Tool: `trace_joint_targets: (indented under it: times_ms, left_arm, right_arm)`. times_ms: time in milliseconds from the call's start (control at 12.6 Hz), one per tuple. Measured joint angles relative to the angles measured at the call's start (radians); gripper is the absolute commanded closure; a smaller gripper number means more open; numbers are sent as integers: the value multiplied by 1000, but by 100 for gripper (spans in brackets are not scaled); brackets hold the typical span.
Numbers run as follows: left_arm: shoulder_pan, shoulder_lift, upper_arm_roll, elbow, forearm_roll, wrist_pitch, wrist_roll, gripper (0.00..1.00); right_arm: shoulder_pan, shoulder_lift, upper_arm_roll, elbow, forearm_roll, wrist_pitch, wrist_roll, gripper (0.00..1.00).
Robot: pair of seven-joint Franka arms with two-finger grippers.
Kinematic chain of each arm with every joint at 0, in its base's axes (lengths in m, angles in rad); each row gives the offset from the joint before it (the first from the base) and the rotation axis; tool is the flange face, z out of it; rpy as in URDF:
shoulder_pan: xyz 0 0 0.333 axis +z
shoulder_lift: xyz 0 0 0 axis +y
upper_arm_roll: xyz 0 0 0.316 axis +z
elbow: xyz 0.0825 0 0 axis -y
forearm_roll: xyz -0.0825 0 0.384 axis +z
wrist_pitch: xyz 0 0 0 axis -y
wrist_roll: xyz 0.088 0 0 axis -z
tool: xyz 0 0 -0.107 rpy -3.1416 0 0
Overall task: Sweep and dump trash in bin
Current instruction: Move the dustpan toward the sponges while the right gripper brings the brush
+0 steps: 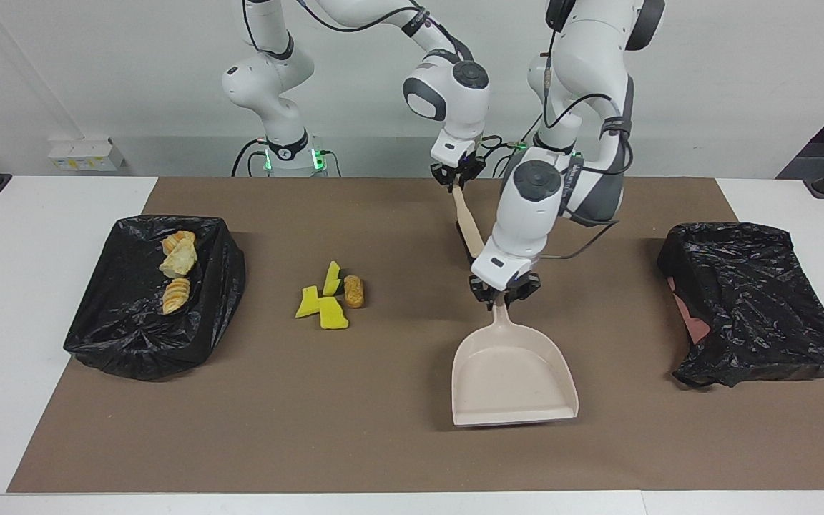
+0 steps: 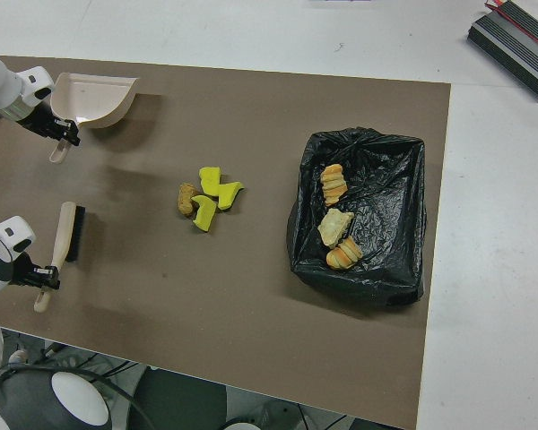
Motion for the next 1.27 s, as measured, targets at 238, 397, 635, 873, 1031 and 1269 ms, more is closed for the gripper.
trace_joint_targets:
  times_ms: [238,397,635,873,1031,1269]
  left_arm:
    - [60,-20,3,13,1,-58,194,100]
    - [79,-33,3,14,1,-116,331,100]
    - [93,-52,4,2,2,-190,534,100]
    - [108,-75,4,-53,3,-201,816,100]
    - [113,-95,4,-99,4,-198,1022,100]
    - [112,-131,-5,-176,5,-117,1183,100]
  right_arm:
    - [-128,-111,-2,5,-6,-150,-85,100]
    - [-223,-173,-3,4,-8,-226,-140,100]
    - [-337,-196,-6,-2,-95,-259,-167,100]
    - [-416,-183,-6,-13,-198,-265,-180,100]
    - [-493,-178,-6,-21,-250,-299,-281,100]
    - [-616,-172,-7,-42,-285,-302,-439,100]
